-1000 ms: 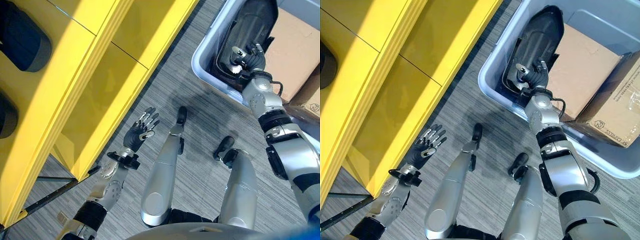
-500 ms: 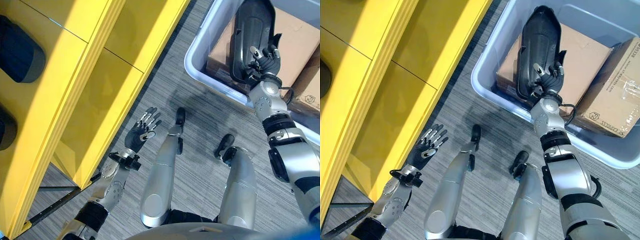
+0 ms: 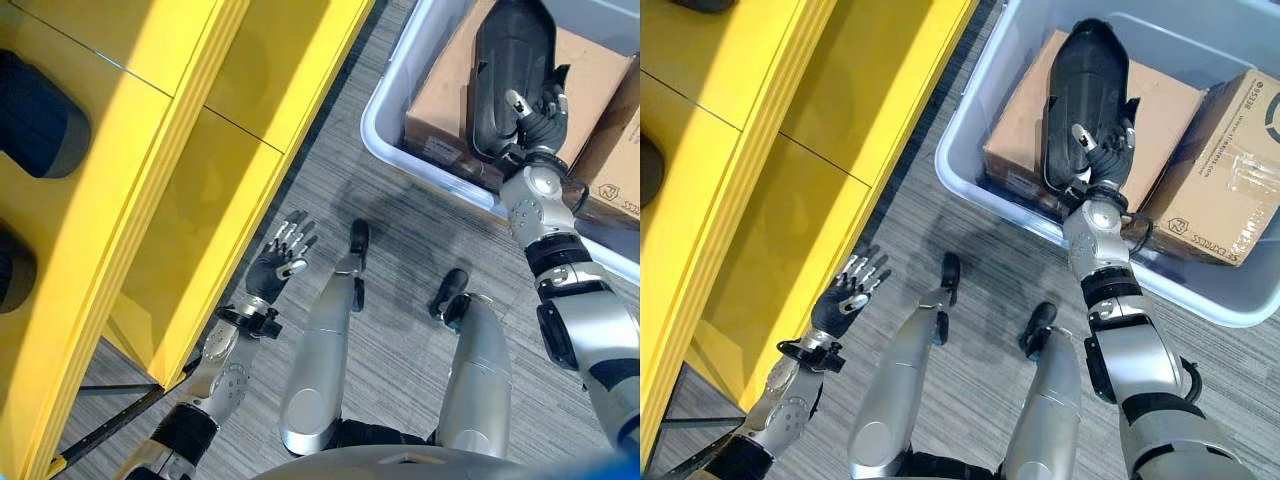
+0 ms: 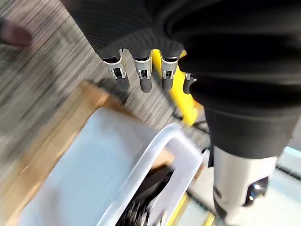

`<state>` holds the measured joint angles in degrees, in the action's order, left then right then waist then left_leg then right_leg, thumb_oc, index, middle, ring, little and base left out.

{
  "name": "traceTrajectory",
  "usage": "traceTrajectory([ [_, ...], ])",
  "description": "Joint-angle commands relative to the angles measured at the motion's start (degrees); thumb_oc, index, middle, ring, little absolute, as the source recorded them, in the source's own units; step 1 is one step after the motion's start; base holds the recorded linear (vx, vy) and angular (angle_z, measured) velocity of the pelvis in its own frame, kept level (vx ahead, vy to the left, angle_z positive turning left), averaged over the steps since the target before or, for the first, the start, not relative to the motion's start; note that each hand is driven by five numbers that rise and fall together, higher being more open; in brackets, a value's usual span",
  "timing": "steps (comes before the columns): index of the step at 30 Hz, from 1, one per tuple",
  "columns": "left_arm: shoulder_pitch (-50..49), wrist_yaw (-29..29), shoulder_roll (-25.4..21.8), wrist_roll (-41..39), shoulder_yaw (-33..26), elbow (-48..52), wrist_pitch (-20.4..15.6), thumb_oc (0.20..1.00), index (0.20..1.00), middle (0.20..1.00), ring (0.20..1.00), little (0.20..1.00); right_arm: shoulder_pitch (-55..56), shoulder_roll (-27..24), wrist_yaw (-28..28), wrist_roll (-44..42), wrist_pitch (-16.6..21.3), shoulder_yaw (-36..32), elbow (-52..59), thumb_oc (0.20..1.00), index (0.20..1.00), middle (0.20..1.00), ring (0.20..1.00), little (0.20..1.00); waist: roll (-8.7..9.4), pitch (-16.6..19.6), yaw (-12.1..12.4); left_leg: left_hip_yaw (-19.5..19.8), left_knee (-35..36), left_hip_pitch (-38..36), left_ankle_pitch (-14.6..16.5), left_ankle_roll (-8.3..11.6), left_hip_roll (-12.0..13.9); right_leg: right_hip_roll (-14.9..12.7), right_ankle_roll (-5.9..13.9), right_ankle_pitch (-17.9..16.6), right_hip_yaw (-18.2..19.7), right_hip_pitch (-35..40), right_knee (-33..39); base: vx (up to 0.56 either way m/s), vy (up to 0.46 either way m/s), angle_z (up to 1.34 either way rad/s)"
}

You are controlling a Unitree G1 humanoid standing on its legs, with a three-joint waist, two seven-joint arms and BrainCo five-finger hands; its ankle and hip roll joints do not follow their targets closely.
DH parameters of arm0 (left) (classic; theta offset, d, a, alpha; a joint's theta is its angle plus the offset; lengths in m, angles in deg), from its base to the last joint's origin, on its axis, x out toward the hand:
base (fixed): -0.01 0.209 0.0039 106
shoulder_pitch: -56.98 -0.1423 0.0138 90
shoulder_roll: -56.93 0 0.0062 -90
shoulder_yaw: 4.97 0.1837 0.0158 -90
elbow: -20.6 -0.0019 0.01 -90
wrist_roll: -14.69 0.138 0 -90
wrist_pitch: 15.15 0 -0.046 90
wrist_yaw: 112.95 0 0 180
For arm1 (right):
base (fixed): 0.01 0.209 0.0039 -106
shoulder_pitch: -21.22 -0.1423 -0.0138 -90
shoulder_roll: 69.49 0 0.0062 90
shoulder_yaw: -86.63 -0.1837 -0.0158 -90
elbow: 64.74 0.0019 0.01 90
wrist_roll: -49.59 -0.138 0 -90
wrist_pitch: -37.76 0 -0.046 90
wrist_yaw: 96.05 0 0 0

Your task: Move parts from the plastic box to the shelf.

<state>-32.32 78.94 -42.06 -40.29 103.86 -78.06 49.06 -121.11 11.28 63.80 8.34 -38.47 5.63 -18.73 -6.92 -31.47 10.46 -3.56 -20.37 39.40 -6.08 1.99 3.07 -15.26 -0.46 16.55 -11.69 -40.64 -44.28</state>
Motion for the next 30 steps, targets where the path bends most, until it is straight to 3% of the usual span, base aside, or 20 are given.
traceTrajectory([
  [1,-2.1,-7.7,1.8,0.4,-5.3,0.7,-8.9,1.000,1.000,1.000,1.000,1.000,1.8,-1.4,4.9,6.7,5.5,2.1,8.2,1.000,1.000,1.000,1.000,1.000,-2.69,1.7,1.0,2.6,1.2,-2.3,5.9,-2.08,-3.9,4.9,-1.02,0.1,0.2,5.1,2.0,-0.03,-0.098,0.04],
  [5,-3.1,-9.6,2.5,7.2,-12.1,3.3,-12.2,1.000,1.000,1.000,1.000,1.000,5.8,0.7,4.5,9.6,4.6,4.5,21.1,1.000,1.000,1.000,1.000,1.000,-1.69,1.7,1.2,2.8,2.7,-4.8,5.3,-1.90,-3.8,5.0,-0.54,-0.5,-0.3,7.2,3.4,-0.04,-0.100,0.07],
  [10,-2.7,-14.6,1.1,14.5,-15.3,9.6,-16.8,1.000,1.000,1.000,1.000,1.000,11.7,3.6,5.6,10.3,5.1,7.7,32.3,1.000,1.000,1.000,1.000,1.000,-0.59,1.7,0.2,2.4,4.5,-8.0,4.9,-1.84,-3.3,5.6,-0.09,-1.4,0.1,9.9,5.7,-0.04,-0.041,-0.02],
  [14,-2.0,-14.8,1.1,13.6,-16.4,11.9,-16.6,1.000,1.000,1.000,1.000,1.000,15.2,5.5,4.4,11.8,6.4,9.6,37.0,1.000,1.000,1.000,1.000,1.000,0.13,1.7,-0.9,2.0,5.7,-10.4,4.7,-1.75,-2.9,5.9,0.29,-2.1,0.6,12.0,7.5,-0.05,-0.009,-0.07],
  [15,-1.1,-13.9,0.9,14.6,-16.8,13.3,-16.5,1.000,1.000,1.000,1.000,1.000,16.3,6.1,3.1,12.7,7.0,10.0,38.5,1.000,1.000,1.000,1.000,1.000,0.18,1.7,-1.2,1.7,6.5,-10.4,3.3,-2.02,-2.2,6.3,0.03,-3.9,0.1,12.0,8.8,-0.13,-0.024,-0.10],
  [18,0.4,-6.1,0.3,12.6,-15.5,18.7,-12.6,1.000,1.000,1.000,1.000,1.000,21.1,6.3,-0.2,14.8,7.9,9.8,42.0,1.000,1.000,1.000,1.000,1.000,1.18,1.7,-2.7,1.0,8.0,-13.2,3.4,-2.01,-1.5,6.6,0.51,-5.3,0.6,14.8,12.2,-0.08,-0.009,-0.16],
  [20,1.1,1.6,0.4,9.4,-12.2,22.6,-6.5,1.000,1.000,1.000,1.000,1.000,28.7,4.3,-2.3,16.3,9.6,7.8,45.8,1.000,1.000,1.000,1.000,1.000,2.23,1.7,-5.3,-0.3,10.1,-16.8,3.3,-1.81,-0.4,7.0,1.42,-7.2,1.6,18.0,16.5,-0.06,0.045,-0.32],
  [23,3.1,4.7,1.0,9.9,-6.9,23.0,-4.0,1.000,1.000,1.000,1.000,1.000,34.7,2.4,-2.8,16.3,10.5,6.4,46.9,1.000,1.000,1.000,1.000,1.000,3.43,1.7,-8.4,-2.5,11.8,-20.0,3.1,-1.40,1.3,7.1,2.34,-9.9,2.6,20.7,21.7,-0.05,0.079,-0.41],
  [27,7.1,-1.1,2.2,14.5,1.3,21.6,-2.6,1.000,1.000,1.000,1.000,1.000,40.4,-0.8,0.5,14.2,9.8,5.2,47.2,1.000,1.000,1.000,1.000,1.000,5.28,1.7,-12.7,-6.6,13.5,-24.4,3.2,-0.56,4.0,6.9,3.13,-12.3,3.1,24.0,26.5,0.00,0.121,-0.75],
  [28,8.8,-4.4,2.8,14.0,3.7,21.3,-1.5,1.000,1.000,1.000,1.000,1.000,41.4,-1.7,1.8,13.4,9.0,5.0,47.5,1.000,1.000,1.000,1.000,1.000,6.05,1.7,-14.2,-8.3,14.0,-25.7,3.3,-0.10,5.0,6.7,3.45,-13.1,2.7,24.7,28.0,0.00,0.133,-0.90],
  [29,11.2,-6.3,4.4,7.7,6.3,20.6,2.6,1.000,1.000,1.000,1.000,1.000,42.1,-3.1,6.9,12.0,8.5,5.1,48.9,1.000,1.000,1.000,1.000,1.000,7.04,2.2,-16.0,-11.5,15.2,-27.8,3.2,0.60,6.7,6.5,4.02,-14.2,2.1,25.7,30.4,0.05,0.093,-1.56],
  [30,13.5,-11.2,5.1,13.7,8.0,20.4,2.8,1.000,1.000,1.000,1.000,1.000,42.1,-3.6,7.9,10.6,7.7,5.7,50.8,1.000,1.000,1.000,1.000,1.000,7.59,2.4,-17.2,-13.2,15.8,-29.4,4.0,1.38,7.6,6.1,4.84,-14.0,1.8,26.5,31.5,0.05,0.045,-1.55],
])
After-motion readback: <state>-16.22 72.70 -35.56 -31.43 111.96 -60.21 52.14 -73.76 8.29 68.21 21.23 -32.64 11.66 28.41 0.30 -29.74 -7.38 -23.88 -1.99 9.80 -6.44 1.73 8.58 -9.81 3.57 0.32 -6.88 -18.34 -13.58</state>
